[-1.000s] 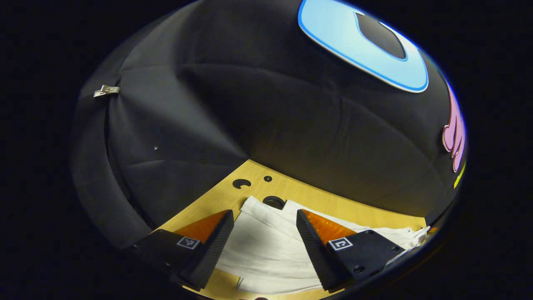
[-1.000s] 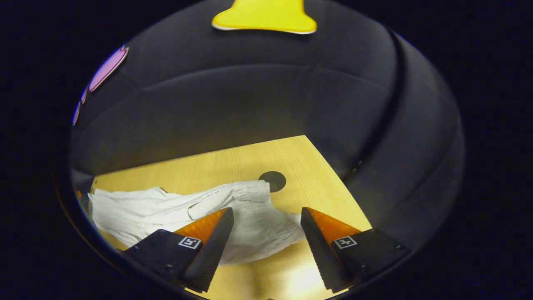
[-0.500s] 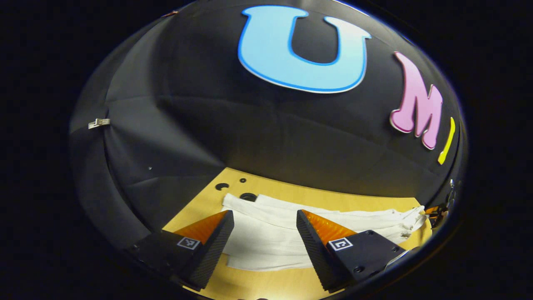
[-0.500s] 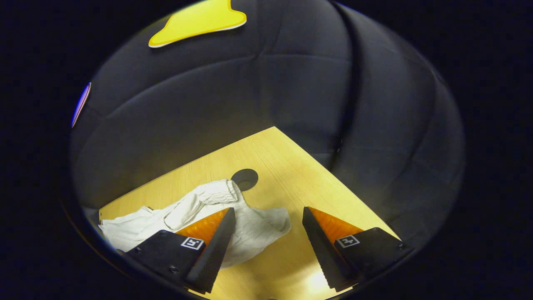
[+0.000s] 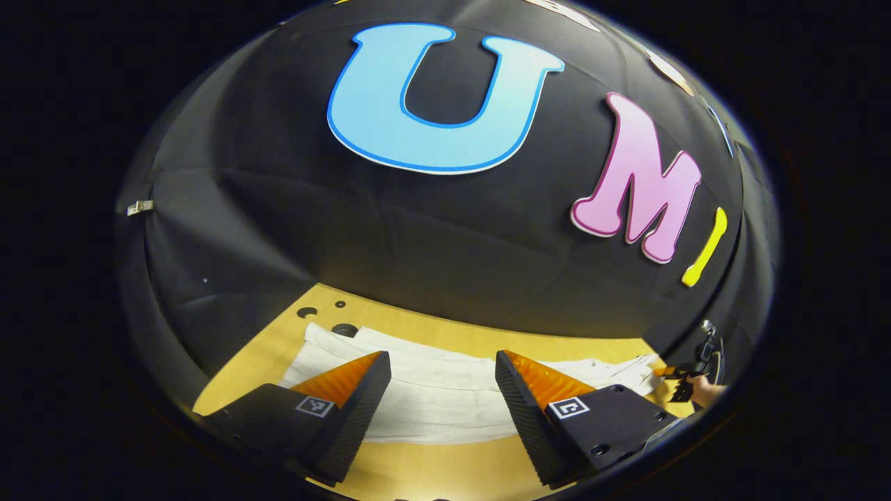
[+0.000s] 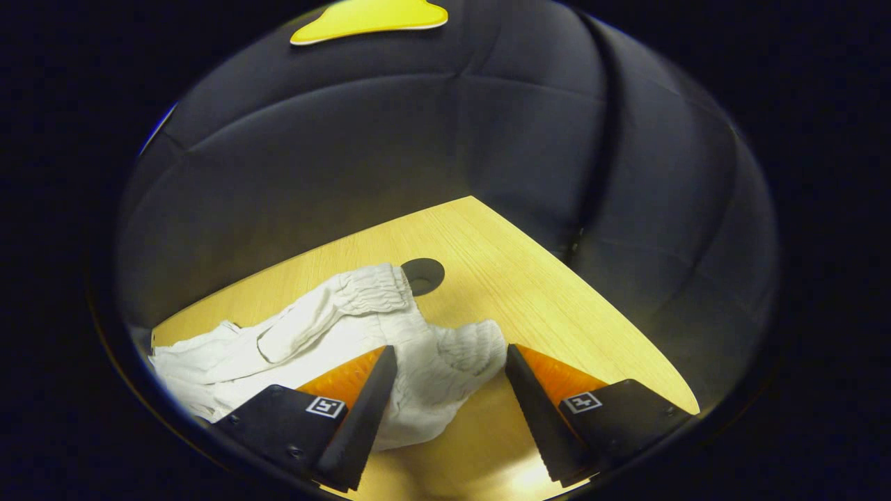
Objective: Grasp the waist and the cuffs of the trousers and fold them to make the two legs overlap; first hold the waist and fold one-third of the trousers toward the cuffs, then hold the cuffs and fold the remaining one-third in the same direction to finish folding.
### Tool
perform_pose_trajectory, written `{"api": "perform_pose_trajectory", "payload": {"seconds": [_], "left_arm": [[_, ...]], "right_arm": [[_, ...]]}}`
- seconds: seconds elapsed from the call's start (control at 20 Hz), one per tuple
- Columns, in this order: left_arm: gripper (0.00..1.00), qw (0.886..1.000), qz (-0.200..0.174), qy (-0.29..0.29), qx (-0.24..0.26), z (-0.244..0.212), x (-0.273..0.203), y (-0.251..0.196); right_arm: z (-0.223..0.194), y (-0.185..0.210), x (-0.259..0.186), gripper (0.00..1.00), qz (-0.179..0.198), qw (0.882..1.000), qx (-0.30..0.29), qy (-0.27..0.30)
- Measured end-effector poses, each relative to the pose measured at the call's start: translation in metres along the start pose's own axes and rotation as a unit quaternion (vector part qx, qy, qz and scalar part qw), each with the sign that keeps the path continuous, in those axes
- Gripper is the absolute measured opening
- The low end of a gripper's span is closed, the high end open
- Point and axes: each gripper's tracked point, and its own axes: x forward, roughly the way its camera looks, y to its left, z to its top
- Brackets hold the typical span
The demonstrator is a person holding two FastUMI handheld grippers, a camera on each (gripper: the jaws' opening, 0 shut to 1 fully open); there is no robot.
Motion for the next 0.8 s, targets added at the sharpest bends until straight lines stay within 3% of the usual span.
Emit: {"api": "perform_pose_trajectory", "payload": {"seconds": [0.15, 0.25, 0.4, 0.45, 0.5, 0.55, 0.7, 0.8], "left_arm": [[0.96, 1.0, 0.002, 0.0, -0.017, -0.001, -0.012, -0.008], [0.96, 0.999, 0.03, -0.01, -0.023, 0.002, -0.015, -0.001], [0.96, 0.997, 0.07, 0.004, -0.026, -0.005, -0.021, 0.01], [0.91, 0.995, 0.099, 0.006, -0.016, -0.006, -0.023, 0.021], [0.96, 0.993, 0.117, 0.007, -0.008, -0.008, -0.027, 0.027], [0.96, 0.992, 0.127, 0.007, -0.003, -0.009, -0.03, 0.026], [0.96, 0.991, 0.134, 0.026, 0.011, -0.02, -0.03, 0.02], [0.96, 0.992, 0.125, 0.029, 0.022, -0.021, -0.026, 0.015]], "right_arm": [[0.001, 0.011, 0.002, 0.85, 0.001, 1.0, -0.014, -0.012], [-0.001, 0.022, 0.002, 0.59, 0.003, 1.0, -0.018, -0.018], [-0.001, 0.024, -0.001, 0.33, -0.005, 0.999, -0.03, -0.024], [-0.004, 0.028, 0.004, 0.33, 0.004, 0.999, -0.032, -0.023], [-0.006, 0.029, 0.001, 0.21, 0.009, 0.999, -0.038, -0.023], [-0.005, 0.029, -0.002, 0.21, 0.015, 0.998, -0.05, -0.025], [-0.003, 0.032, -0.007, 0.09, 0.04, 0.996, -0.072, -0.03], [0.005, 0.031, -0.016, 0.09, 0.037, 0.996, -0.07, -0.036]]}}
